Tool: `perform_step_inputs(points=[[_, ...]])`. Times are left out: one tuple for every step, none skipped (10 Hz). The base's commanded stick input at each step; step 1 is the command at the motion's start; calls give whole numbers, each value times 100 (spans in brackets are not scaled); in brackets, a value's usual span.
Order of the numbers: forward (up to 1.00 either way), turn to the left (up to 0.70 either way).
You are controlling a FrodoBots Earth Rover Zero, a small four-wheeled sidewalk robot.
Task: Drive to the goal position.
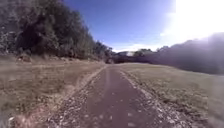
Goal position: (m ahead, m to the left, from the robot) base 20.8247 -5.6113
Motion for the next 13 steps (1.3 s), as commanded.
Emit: perform_step_inputs(points=[[0, 0], [26, 0], [52, 0], [60, 0], [60, 0], [60, 0], [60, 0], [60, 0], [60, 0], [60, 0], [60, 0], [60, 0], [60, 0]])
